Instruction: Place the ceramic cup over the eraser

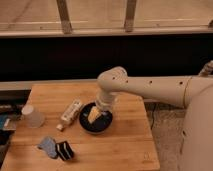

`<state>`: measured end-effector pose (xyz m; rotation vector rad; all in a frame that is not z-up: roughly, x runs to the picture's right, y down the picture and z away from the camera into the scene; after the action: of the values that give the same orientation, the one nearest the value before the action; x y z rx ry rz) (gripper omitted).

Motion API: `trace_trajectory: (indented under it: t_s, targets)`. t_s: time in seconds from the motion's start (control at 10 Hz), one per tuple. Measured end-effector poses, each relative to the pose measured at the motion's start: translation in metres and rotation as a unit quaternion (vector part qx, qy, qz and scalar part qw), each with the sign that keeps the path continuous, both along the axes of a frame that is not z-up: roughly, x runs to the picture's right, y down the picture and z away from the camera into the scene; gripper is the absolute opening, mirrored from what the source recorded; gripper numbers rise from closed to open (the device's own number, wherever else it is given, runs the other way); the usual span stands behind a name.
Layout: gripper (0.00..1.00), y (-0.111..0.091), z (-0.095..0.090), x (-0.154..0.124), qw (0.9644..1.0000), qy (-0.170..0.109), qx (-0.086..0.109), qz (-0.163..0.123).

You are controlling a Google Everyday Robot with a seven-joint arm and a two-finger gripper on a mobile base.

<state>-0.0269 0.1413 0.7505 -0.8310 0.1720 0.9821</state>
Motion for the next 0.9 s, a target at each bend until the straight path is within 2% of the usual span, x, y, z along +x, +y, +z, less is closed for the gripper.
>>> trace_trajectory:
  t_s: [0.3,0.5,0.6,0.7,0.9]
  targets:
    - [0.74,-0.001,-0.001,0.0,1.0,0.0,0.004,0.0]
    - [0.74,-0.009,-0.003,0.001,0.9998,-0.003,0.019,0.005]
    - [0.74,-0.018,-0.002,0.001,0.9995,-0.016,0.028,0.004]
    - [0.74,-0.031,0.001,-0.01,0.9986,-0.035,0.037,-0.01]
    - [0.74,-0.051,0.004,-0.044,0.9958,-0.063,0.052,-0.041]
